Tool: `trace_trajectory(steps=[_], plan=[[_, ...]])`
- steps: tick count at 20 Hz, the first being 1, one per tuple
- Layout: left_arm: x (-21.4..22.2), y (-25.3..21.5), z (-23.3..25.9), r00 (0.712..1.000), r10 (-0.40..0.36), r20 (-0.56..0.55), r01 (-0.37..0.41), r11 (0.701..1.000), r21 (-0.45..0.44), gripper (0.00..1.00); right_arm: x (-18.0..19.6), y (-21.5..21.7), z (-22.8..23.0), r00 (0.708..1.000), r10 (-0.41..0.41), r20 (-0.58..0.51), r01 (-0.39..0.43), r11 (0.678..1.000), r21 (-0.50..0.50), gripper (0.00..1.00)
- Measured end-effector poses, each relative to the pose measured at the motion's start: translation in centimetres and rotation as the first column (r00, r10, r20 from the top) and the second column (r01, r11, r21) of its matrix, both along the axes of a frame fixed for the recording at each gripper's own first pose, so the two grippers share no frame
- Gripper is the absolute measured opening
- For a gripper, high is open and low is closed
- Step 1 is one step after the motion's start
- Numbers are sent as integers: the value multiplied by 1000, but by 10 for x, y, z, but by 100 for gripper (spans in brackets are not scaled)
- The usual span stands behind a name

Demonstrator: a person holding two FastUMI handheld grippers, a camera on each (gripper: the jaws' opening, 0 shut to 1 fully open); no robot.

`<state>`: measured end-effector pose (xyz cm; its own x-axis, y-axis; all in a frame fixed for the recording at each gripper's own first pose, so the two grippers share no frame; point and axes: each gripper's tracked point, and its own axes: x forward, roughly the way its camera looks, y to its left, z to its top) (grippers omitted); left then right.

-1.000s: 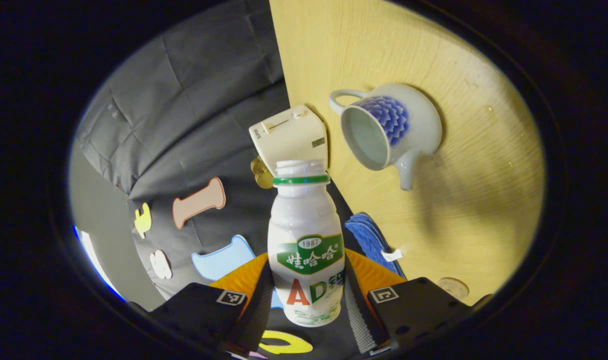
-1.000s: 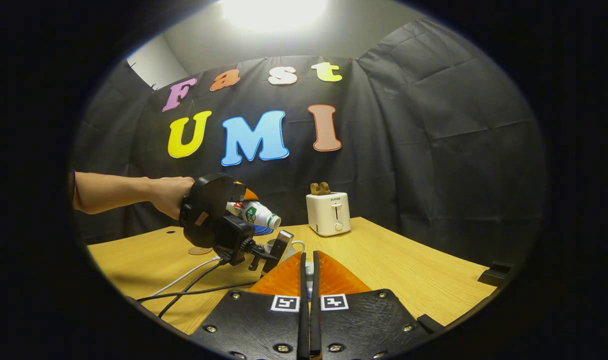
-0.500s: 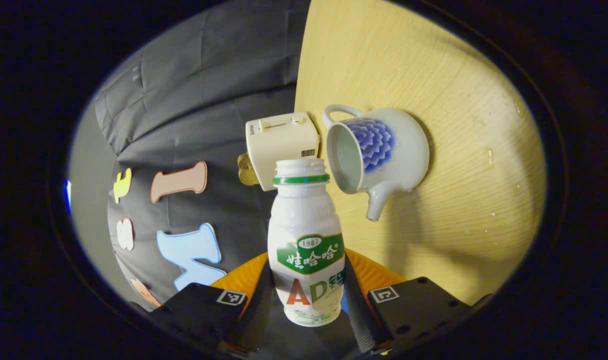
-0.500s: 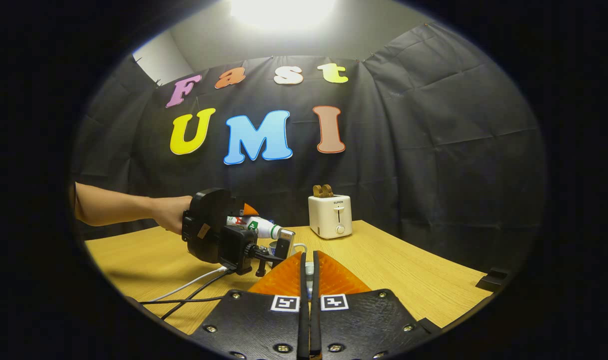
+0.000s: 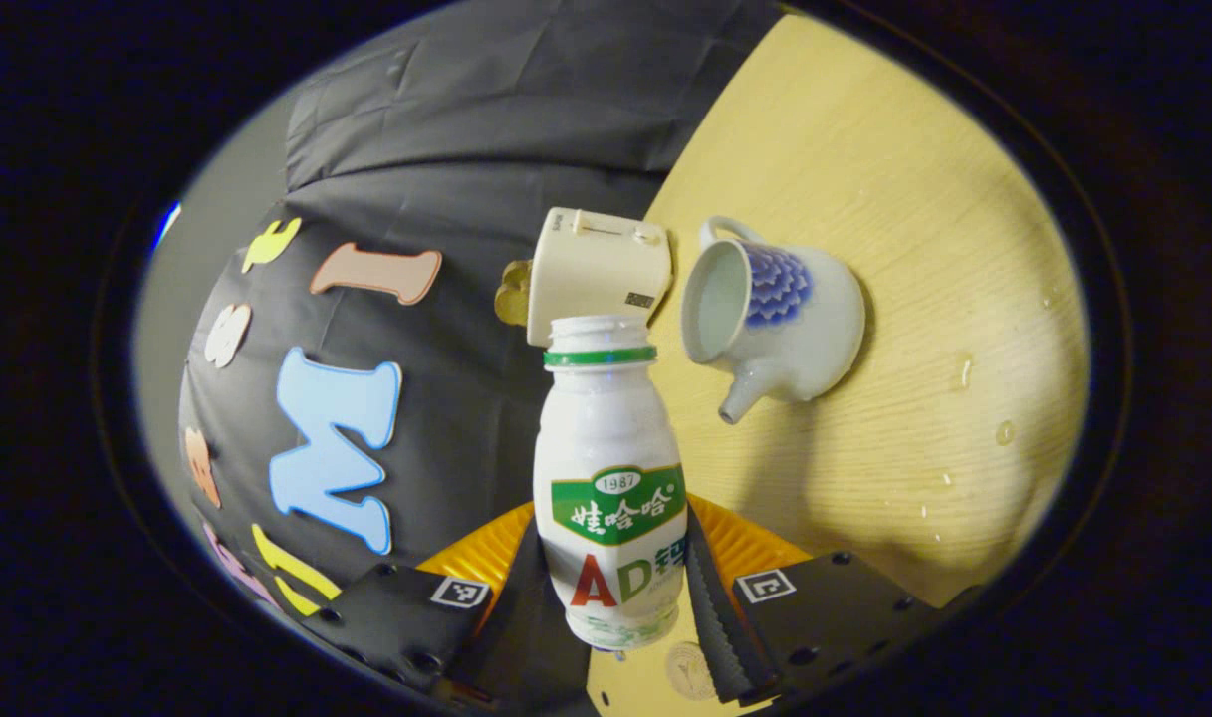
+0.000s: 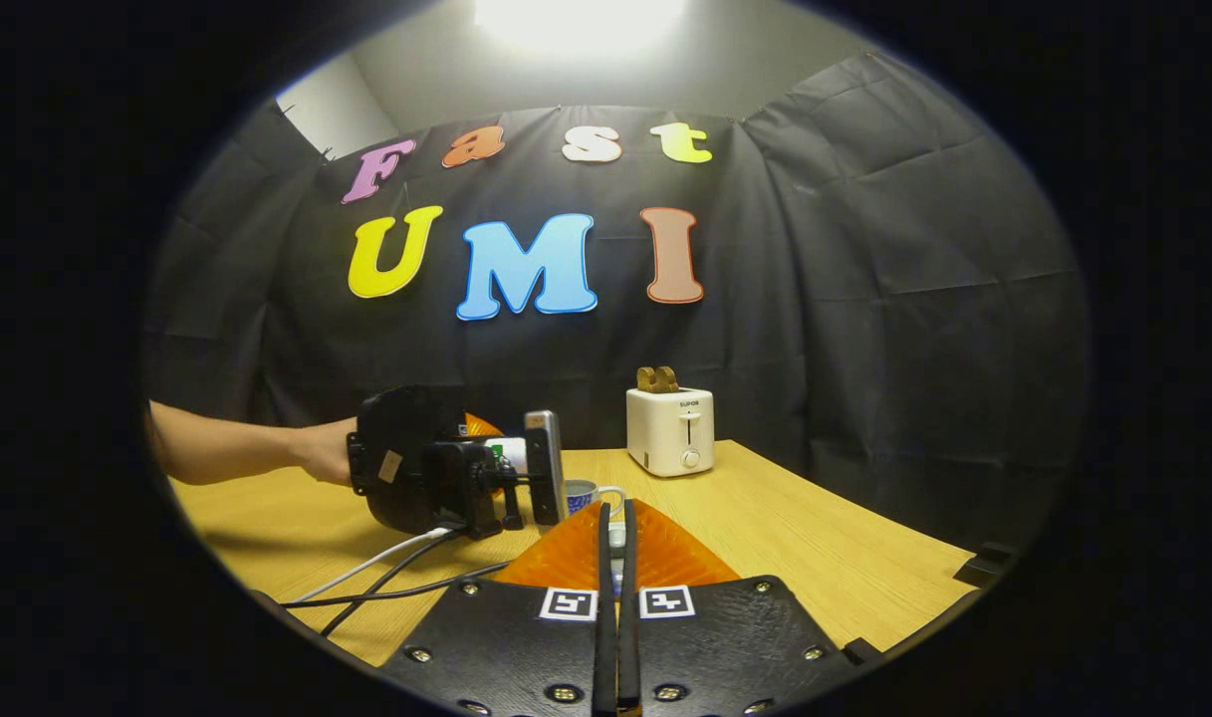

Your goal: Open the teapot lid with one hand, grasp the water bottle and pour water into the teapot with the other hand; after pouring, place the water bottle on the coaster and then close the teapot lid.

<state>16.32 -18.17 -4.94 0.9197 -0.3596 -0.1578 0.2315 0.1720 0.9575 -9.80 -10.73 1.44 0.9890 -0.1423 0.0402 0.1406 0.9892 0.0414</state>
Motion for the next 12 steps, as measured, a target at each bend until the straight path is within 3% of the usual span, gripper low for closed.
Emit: trace_trajectory(steps=[2,3,5,12], plan=[[5,0,-3,999,2,-39,-7,992,-130,75,7,0,-2,1000,7,-12,-7,1000,-8,1],[9,0,-3,998,0,-58,-11,982,-189,81,12,0,-4,1000,16,-22,-16,1000,-5,1],[15,0,1,998,8,-54,-23,960,-280,75,23,4,-4,999,38,-33,-38,999,7,1],[10,6,-2,994,69,-79,-99,870,-482,75,80,18,3,992,110,-68,-109,994,14,1]])
